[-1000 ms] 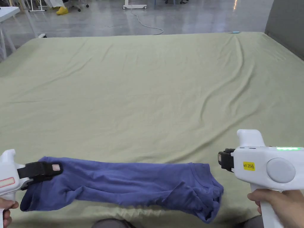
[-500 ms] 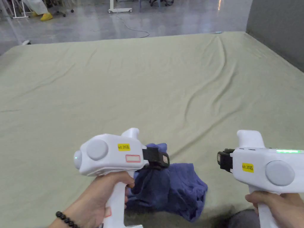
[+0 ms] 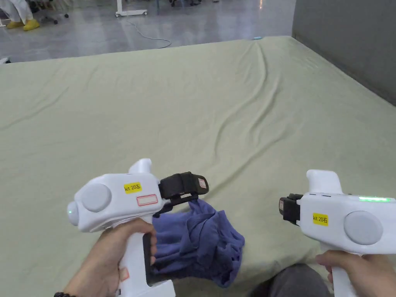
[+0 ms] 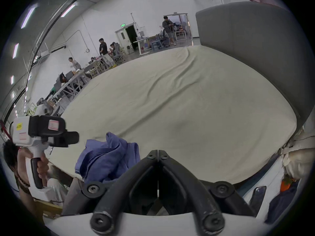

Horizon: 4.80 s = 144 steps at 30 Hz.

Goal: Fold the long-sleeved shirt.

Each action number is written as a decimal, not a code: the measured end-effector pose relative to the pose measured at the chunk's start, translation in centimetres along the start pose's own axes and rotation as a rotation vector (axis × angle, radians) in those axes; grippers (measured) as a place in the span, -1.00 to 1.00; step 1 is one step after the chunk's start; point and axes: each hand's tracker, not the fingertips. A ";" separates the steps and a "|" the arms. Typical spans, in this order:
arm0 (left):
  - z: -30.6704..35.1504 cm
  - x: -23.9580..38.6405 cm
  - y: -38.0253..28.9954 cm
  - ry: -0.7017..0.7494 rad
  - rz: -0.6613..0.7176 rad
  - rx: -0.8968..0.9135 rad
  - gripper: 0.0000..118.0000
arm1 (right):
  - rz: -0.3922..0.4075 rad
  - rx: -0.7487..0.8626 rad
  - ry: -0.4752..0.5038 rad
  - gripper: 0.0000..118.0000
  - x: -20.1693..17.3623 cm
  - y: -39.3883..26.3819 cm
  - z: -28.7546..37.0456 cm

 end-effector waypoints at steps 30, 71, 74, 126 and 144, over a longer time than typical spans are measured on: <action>-9.9 5.1 -11.2 0.218 -0.399 0.003 -1.00 | -0.028 -0.021 0.049 -1.00 0.1 -1.0 0.2; -1.3 -9.7 -3.9 0.241 0.145 -0.040 -0.94 | -0.201 -0.370 0.314 -1.00 -2.9 -3.8 -13.5; 0.4 -8.8 -1.4 0.222 0.121 -0.024 -0.94 | -0.178 -0.329 0.287 -1.00 -4.8 -2.7 -13.1; 8.8 0.3 4.7 0.660 -0.622 0.835 -1.00 | 0.323 0.648 0.101 -1.00 -17.5 11.9 0.3; 4.9 1.2 -7.0 0.604 -0.580 0.796 -1.00 | 0.272 0.721 -0.181 -1.00 -9.1 1.1 2.7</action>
